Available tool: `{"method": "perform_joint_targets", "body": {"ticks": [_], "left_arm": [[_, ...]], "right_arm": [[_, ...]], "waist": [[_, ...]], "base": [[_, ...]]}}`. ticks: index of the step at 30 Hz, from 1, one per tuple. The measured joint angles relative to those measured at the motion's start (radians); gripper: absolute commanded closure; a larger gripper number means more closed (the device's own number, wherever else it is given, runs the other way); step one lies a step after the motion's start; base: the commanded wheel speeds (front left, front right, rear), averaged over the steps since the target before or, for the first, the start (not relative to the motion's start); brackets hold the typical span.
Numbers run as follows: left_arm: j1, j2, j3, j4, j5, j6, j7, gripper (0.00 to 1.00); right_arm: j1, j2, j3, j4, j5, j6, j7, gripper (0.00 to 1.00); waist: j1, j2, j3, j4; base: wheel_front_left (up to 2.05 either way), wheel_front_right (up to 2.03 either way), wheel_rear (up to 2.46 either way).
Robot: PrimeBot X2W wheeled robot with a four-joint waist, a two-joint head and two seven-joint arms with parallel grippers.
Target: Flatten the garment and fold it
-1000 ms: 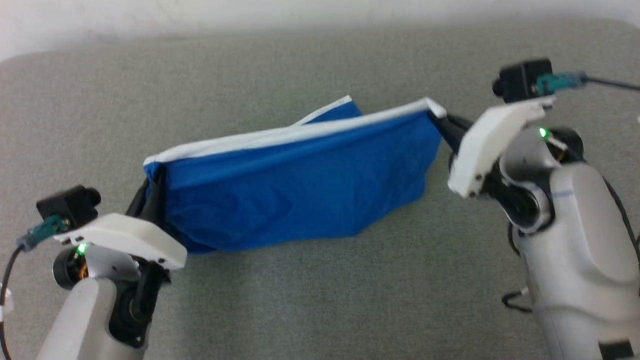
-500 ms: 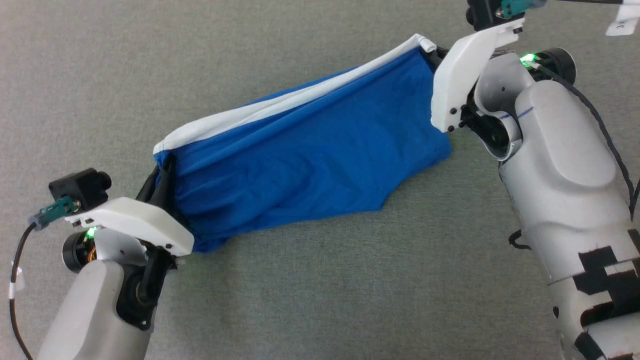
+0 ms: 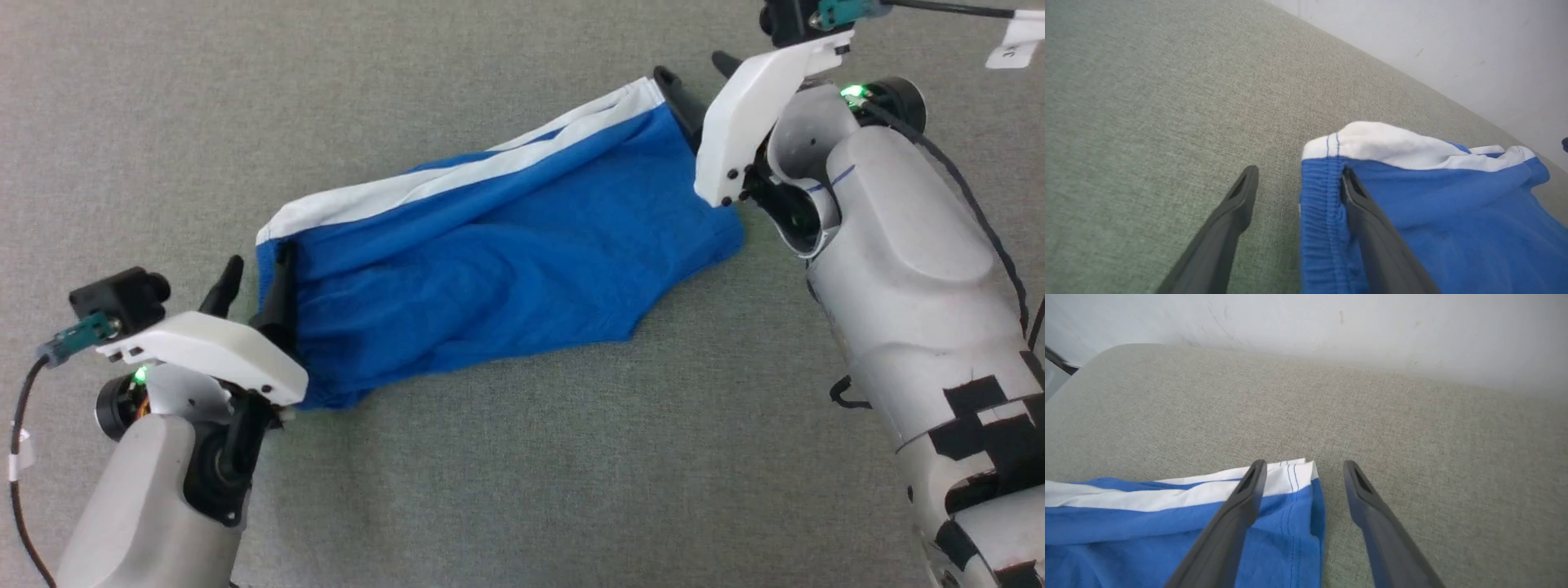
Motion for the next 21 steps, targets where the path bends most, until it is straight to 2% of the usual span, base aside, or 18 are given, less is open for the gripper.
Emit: {"method": "perform_joint_targets", "body": {"ticks": [5, 9, 13, 16, 21], "left_arm": [[0.003, 0.003, 0.042, -0.035, -0.016, 0.010, -0.039, 0.00], [0.030, 0.023, 0.073, -0.093, 0.015, 0.029, -0.119, 0.00], [0.086, 0.055, 0.063, -0.153, 0.121, 0.039, -0.227, 0.00], [0.134, 0.086, 0.037, -0.175, 0.233, 0.063, -0.270, 0.00], [0.184, 0.072, 0.014, -0.221, 0.339, 0.076, -0.293, 0.00]], "right_arm": [[-0.015, -0.001, 0.016, 0.031, 0.034, 0.000, -0.063, 0.00], [-0.021, -0.001, 0.016, 0.078, -0.044, 0.000, -0.084, 0.00], [-0.011, -0.002, 0.015, 0.133, -0.155, 0.000, -0.012, 0.00], [0.023, -0.002, 0.026, 0.145, -0.182, 0.000, 0.069, 0.00], [0.091, -0.003, 0.073, 0.114, -0.184, 0.000, 0.171, 0.00]], "waist": [[0.0000, 0.0000, -0.034, -0.007], [-0.0001, 0.0000, -0.071, -0.013], [-0.0002, 0.0000, -0.112, -0.018], [-0.0002, 0.0000, -0.136, -0.020], [-0.0002, 0.0000, -0.146, -0.009]], "base": [[0.00, 0.00, 0.00], [0.00, 0.00, 0.00], [0.00, 0.00, 0.00], [0.00, 0.00, 0.00], [0.00, 0.00, 0.00]]}}
